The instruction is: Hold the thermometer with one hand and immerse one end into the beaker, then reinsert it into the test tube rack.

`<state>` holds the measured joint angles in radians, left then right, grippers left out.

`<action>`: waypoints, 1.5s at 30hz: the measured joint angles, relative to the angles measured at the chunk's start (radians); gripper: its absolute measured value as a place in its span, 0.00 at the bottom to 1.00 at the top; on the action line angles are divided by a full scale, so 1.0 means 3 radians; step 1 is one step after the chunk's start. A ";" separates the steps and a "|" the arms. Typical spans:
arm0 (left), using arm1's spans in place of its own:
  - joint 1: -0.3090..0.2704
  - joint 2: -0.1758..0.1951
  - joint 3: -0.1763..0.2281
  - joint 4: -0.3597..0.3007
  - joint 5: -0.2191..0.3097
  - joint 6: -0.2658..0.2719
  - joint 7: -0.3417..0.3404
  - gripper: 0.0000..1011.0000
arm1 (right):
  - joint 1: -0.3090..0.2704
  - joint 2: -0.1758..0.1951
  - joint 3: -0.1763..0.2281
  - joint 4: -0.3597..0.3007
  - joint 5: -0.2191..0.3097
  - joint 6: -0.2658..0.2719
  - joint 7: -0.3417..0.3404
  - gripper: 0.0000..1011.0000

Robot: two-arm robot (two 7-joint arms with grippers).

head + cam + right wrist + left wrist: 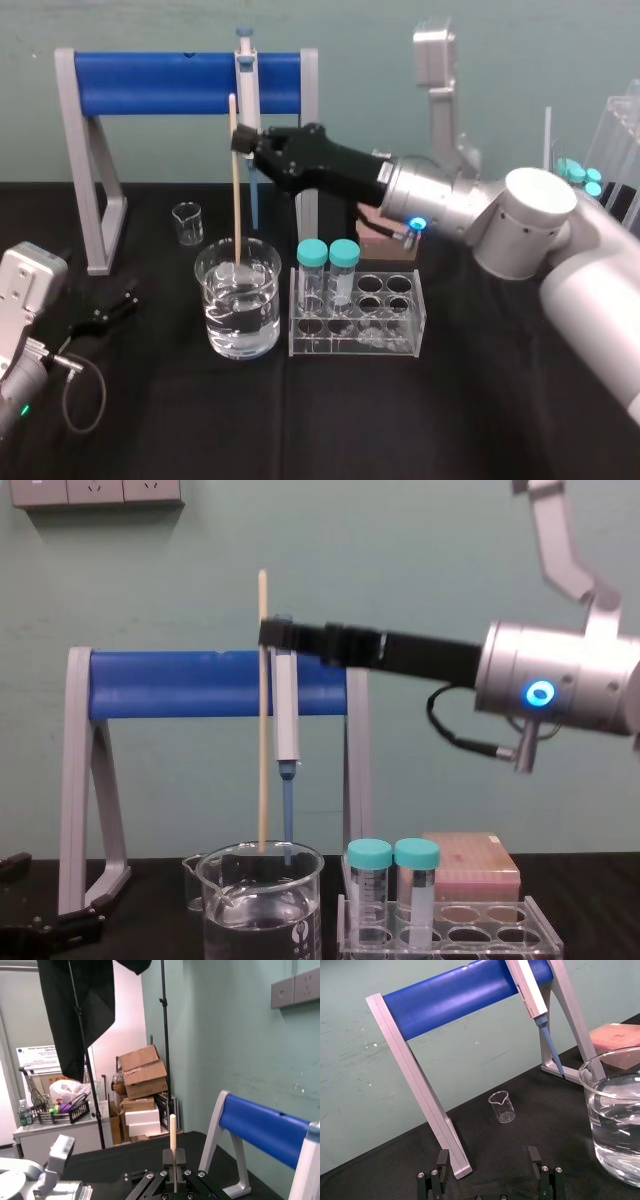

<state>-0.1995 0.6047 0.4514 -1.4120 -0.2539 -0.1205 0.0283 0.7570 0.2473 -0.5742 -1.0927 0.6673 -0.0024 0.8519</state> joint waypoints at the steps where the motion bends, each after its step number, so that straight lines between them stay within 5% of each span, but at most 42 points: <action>1: 0.0000 0.0000 0.0000 0.0000 0.0000 0.0000 0.0000 0.99 | -0.0008 0.0021 0.0005 -0.0043 0.0012 0.0026 -0.0014 0.03; 15: 0.0000 0.0000 0.0000 0.0000 0.0000 0.0000 0.0000 0.99 | -0.0174 0.0596 0.0284 -0.0923 0.0293 0.0442 -0.0378 0.03; 18: 0.0000 0.0000 0.0000 0.0000 0.0000 0.0000 0.0000 0.99 | -0.0320 0.0823 0.0371 -0.1230 0.0328 0.0522 -0.0534 0.03; 28: 0.0000 0.0000 0.0000 0.0000 0.0000 0.0000 0.0000 0.99 | -0.0856 0.1258 0.0562 -0.1828 0.0448 0.0628 -0.0977 0.03; 38: 0.0000 0.0000 0.0000 0.0000 0.0000 0.0000 0.0000 0.99 | -0.1258 0.1483 0.0704 -0.2011 0.0461 0.0546 -0.1297 0.03; 45: 0.0000 0.0000 0.0000 0.0000 0.0000 0.0000 0.0000 0.99 | -0.1365 0.1431 0.0703 -0.1907 0.0383 0.0424 -0.1342 0.03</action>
<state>-0.1995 0.6047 0.4514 -1.4120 -0.2539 -0.1205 0.0283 0.3476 0.6765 -0.3634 -1.6650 0.7822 0.1247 0.4495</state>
